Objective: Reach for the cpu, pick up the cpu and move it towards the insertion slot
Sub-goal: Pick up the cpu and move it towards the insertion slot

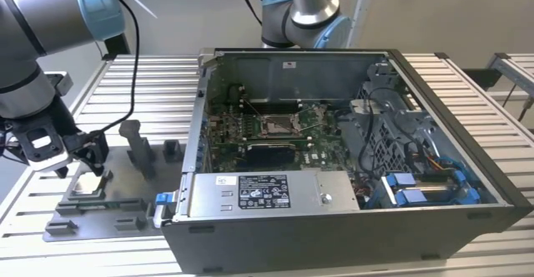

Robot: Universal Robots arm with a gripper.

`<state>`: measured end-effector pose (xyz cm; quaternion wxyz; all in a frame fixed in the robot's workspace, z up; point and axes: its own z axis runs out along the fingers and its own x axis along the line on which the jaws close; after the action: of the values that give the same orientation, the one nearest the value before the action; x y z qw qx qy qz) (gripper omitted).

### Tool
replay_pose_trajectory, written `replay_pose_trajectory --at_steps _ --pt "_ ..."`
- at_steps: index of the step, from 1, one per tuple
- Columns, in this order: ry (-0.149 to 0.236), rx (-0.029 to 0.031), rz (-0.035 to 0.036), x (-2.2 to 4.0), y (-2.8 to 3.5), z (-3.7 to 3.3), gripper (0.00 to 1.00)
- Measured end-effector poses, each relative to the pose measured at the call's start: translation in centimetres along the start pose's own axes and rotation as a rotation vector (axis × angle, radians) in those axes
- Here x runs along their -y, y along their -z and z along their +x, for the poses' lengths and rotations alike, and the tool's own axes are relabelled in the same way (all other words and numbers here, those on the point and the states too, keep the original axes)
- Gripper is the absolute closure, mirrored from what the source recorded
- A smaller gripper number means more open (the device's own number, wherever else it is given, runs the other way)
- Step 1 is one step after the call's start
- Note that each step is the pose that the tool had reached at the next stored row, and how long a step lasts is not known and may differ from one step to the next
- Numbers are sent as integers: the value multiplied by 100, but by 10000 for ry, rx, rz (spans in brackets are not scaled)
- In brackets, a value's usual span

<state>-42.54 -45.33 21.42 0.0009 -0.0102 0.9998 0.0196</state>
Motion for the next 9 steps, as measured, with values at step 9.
replay_pose_trajectory --at_steps 9 --pt "4 -1 -1 11 -71 2 0"
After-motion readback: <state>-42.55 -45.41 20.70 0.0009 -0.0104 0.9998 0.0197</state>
